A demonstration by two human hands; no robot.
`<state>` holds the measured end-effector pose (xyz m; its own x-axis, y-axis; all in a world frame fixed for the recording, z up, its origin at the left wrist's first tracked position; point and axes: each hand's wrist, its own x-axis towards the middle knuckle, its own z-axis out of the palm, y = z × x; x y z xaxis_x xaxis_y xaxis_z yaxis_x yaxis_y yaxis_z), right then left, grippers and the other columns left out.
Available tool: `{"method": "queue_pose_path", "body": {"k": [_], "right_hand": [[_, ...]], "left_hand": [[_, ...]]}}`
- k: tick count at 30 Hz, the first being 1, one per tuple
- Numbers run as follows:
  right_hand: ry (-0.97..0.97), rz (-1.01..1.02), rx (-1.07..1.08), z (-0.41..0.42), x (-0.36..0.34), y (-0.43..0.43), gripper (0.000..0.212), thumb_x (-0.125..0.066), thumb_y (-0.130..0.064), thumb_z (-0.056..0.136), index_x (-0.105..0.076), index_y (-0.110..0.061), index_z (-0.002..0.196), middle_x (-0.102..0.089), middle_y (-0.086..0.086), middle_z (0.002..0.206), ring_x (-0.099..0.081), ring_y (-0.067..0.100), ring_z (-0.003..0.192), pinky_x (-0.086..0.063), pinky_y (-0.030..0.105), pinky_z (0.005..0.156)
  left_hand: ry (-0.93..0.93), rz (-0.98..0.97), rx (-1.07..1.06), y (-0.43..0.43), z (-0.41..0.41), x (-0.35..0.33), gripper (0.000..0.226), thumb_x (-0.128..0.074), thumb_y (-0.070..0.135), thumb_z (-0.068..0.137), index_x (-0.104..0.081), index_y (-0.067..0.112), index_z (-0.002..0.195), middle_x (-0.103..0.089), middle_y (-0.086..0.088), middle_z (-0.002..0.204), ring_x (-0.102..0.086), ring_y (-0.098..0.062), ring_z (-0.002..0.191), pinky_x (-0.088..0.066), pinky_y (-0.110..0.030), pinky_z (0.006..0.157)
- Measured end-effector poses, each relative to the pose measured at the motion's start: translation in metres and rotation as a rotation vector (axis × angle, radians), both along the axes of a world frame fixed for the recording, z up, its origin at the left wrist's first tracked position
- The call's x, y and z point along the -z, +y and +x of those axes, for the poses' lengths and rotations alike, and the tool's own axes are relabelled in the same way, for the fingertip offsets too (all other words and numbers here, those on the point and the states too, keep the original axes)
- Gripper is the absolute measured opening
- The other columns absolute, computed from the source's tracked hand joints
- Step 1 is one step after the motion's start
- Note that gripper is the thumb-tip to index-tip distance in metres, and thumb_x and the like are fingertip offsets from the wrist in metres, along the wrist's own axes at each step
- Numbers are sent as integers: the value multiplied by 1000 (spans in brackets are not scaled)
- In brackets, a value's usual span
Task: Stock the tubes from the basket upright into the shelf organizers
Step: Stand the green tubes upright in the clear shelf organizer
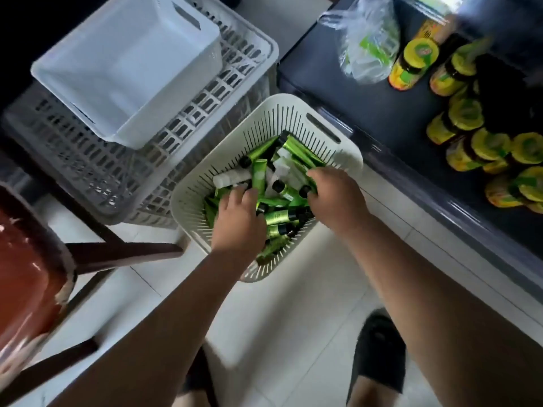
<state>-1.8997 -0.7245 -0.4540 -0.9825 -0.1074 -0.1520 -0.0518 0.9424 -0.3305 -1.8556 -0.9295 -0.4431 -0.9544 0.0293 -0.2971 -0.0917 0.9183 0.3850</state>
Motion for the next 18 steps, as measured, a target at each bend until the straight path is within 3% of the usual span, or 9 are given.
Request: {"method": "queue_pose_path", "body": {"k": [3, 5, 10, 15, 18], "right_hand": [[-93, 148, -74, -8, 13, -1, 20, -60, -19, 87, -67, -21, 105, -63, 0, 84, -60, 25, 76, -43, 31, 69], [-151, 245, -96, -9, 15, -2, 9, -56, -19, 87, -60, -24, 92, -52, -6, 73, -49, 19, 65, -36, 30, 69], [-206, 313, -104, -20, 12, -12, 6, -54, -19, 89, -57, -23, 90, -54, -1, 82, -55, 22, 74, -48, 31, 72], [-262, 384, -73, -21, 15, -18, 12, -52, -10, 89, -60, -17, 84, -53, -2, 79, -49, 17, 65, -37, 25, 55], [-280, 357, -41, -20, 14, -20, 12, -54, -10, 86, -64, -17, 84, -55, -2, 79, -53, 17, 65, -38, 24, 55]], "left_hand": [[-77, -51, 175, -6, -39, 29, 56, -63, 16, 89, -50, 15, 143, -45, -12, 150, -36, -35, 140, -37, -49, 114], [-122, -126, 220, -9, -57, 41, 47, -66, 18, 89, -57, 21, 135, -54, -10, 139, -50, -33, 128, -47, -45, 105], [-95, -164, 316, -13, -76, 54, 18, -64, 26, 94, -72, 27, 110, -69, -1, 105, -64, -23, 95, -57, -38, 83], [-57, -210, 401, -18, -76, 51, 18, -66, 29, 93, -72, 32, 110, -69, 4, 101, -64, -21, 94, -57, -41, 86], [-41, -156, 346, -16, -72, 48, 16, -61, 32, 97, -72, 28, 107, -68, 0, 95, -64, -22, 86, -57, -42, 82]]}}
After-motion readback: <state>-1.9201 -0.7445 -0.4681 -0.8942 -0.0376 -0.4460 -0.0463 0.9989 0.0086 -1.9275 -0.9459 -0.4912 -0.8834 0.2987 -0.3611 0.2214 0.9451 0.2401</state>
